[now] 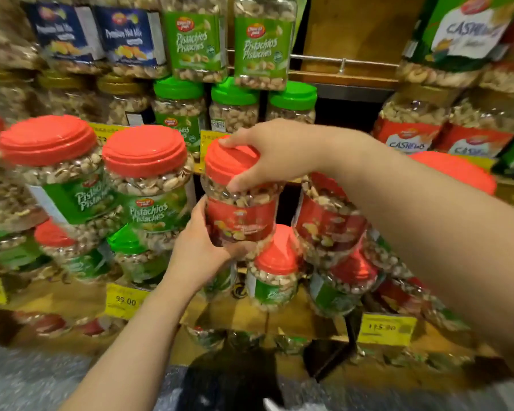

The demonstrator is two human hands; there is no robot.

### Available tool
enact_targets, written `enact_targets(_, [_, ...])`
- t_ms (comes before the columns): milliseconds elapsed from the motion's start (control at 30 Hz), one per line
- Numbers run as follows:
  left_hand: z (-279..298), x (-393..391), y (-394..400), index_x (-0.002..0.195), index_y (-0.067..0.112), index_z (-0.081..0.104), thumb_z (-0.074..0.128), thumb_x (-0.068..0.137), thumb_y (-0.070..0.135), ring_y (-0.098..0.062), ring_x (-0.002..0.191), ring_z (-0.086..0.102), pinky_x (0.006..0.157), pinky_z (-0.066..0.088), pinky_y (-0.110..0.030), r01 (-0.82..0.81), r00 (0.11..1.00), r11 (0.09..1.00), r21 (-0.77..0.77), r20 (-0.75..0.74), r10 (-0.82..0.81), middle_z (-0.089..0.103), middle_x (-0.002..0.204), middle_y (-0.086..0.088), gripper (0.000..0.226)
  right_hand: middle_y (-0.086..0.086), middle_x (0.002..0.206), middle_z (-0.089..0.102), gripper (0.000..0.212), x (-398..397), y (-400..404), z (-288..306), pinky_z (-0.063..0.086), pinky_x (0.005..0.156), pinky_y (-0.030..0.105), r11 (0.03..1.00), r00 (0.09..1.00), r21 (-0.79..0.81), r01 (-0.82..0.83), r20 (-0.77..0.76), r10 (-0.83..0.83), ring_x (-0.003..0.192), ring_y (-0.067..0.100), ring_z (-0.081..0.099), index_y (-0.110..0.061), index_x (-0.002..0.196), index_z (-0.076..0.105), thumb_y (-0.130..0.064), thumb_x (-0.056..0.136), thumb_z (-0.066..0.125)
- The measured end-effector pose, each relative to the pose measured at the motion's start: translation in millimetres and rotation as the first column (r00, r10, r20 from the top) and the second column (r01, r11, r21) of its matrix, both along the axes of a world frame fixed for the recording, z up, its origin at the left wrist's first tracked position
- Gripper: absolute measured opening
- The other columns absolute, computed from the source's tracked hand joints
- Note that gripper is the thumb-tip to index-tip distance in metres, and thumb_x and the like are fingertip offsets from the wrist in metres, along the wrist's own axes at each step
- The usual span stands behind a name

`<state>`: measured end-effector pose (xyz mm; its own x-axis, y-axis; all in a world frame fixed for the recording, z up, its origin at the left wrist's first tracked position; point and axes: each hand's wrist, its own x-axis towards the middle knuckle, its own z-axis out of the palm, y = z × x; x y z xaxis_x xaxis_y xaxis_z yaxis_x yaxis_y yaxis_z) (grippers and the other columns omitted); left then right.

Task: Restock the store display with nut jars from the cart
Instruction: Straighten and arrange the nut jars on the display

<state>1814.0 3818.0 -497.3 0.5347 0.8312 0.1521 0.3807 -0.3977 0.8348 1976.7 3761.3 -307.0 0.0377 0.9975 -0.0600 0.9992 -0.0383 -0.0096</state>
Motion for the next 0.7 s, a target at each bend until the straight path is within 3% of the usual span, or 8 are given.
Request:
enact_targets(67, [-12, -3, -11, 0.159, 0.025, 0.024, 0.088, 0.074, 0.045, -0.020, 0.135, 0.050, 0.103, 0.042, -0.032, -0.028, 1.000, 0.998, 0.052, 0.006, 0.028, 0.050, 0.151, 0.002, 0.108, 0.005, 0.164, 0.033, 0.086, -6, -13, -12, 0.031, 0.110, 0.029, 0.998, 1.000, 0.055, 0.022, -0.002, -0.022, 0.150, 0.026, 0.031, -0.036, 0.158, 0.031, -0.068, 0.086, 0.064])
enact_targets(133, [-21, -2, -14, 0.158, 0.019, 0.027, 0.088, 0.074, 0.043, -0.022, 0.140, 0.047, 0.110, 0.040, -0.033, -0.071, 0.997, 0.994, 0.088, 0.007, 0.070, 0.047, 0.154, -0.003, 0.107, 0.004, 0.165, 0.030, 0.076, -10, -36, -28, 0.024, 0.120, 0.033, 0.964, 0.996, 0.263, 0.041, -0.081, -0.020, 0.153, 0.021, 0.023, -0.034, 0.156, 0.038, -0.063, 0.091, 0.063])
enact_targets(200, [-27, -7, -23, 0.157, 0.015, 0.029, 0.089, 0.071, 0.050, -0.023, 0.139, 0.047, 0.114, 0.041, -0.038, -0.156, 0.987, 0.983, 0.095, 0.063, 0.150, 0.045, 0.154, -0.007, 0.111, -0.003, 0.151, 0.052, 0.057, -16, -73, -56, 0.033, 0.112, 0.025, 0.825, 0.962, 0.550, 0.130, -0.270, 0.029, 0.141, 0.011, 0.042, -0.027, 0.144, 0.055, -0.054, 0.094, 0.064])
enact_targets(267, [-32, -12, -37, 0.152, 0.011, 0.035, 0.088, 0.069, 0.052, -0.024, 0.134, 0.048, 0.107, 0.040, -0.030, -0.265, 0.960, 0.961, 0.075, 0.113, 0.255, 0.047, 0.148, -0.011, 0.107, -0.009, 0.127, 0.066, 0.036, -18, -113, -92, 0.043, 0.097, 0.017, 0.669, 0.891, 0.681, 0.298, -0.451, 0.063, 0.118, 0.004, 0.058, -0.025, 0.126, 0.067, -0.044, 0.095, 0.067])
enact_targets(400, [-47, -8, -72, 0.138, 0.009, 0.045, 0.087, 0.072, 0.053, -0.030, 0.126, 0.051, 0.097, 0.043, -0.035, -0.269, 0.963, 0.959, 0.090, 0.035, 0.267, 0.052, 0.134, -0.011, 0.090, -0.018, 0.094, 0.068, 0.009, -7, -160, -175, 0.041, 0.072, 0.012, 0.648, 0.680, 0.461, 0.607, -0.723, -0.123, 0.085, -0.012, 0.060, -0.027, 0.096, 0.070, -0.036, 0.096, 0.068])
enact_targets(500, [-61, 11, -80, 0.144, 0.009, 0.044, 0.083, 0.073, 0.060, -0.030, 0.130, 0.049, 0.102, 0.044, -0.038, -0.116, 0.986, 0.988, 0.105, -0.106, 0.127, 0.051, 0.139, -0.010, 0.096, -0.010, 0.101, 0.071, 0.027, 0, -169, -218, 0.040, 0.066, 0.001, 0.693, 0.566, 0.248, 0.677, -0.777, -0.276, 0.082, -0.012, 0.059, -0.019, 0.111, 0.072, -0.040, 0.096, 0.067])
enact_targets(600, [-83, 25, -81, 0.153, 0.011, 0.035, 0.083, 0.069, 0.065, -0.031, 0.139, 0.045, 0.107, 0.043, -0.041, -0.030, 0.979, 1.000, 0.005, -0.204, 0.030, 0.045, 0.151, -0.012, 0.112, -0.007, 0.125, 0.066, 0.049, 0, -165, -247, 0.041, 0.081, 0.001, 0.739, 0.495, 0.096, 0.667, -0.799, -0.343, 0.105, 0.001, 0.062, -0.015, 0.135, 0.063, -0.046, 0.098, 0.062])
enact_targets(700, [-104, 29, -74, 0.160, 0.015, 0.023, 0.083, 0.067, 0.067, -0.033, 0.142, 0.042, 0.110, 0.041, -0.042, -0.023, 0.966, 0.995, -0.093, -0.258, -0.002, 0.037, 0.160, -0.012, 0.123, 0.004, 0.154, 0.048, 0.072, 2, -152, -271, 0.042, 0.111, 0.029, 0.782, 0.460, -0.030, 0.622, -0.794, -0.397, 0.137, 0.016, 0.050, -0.014, 0.155, 0.040, -0.053, 0.097, 0.060])
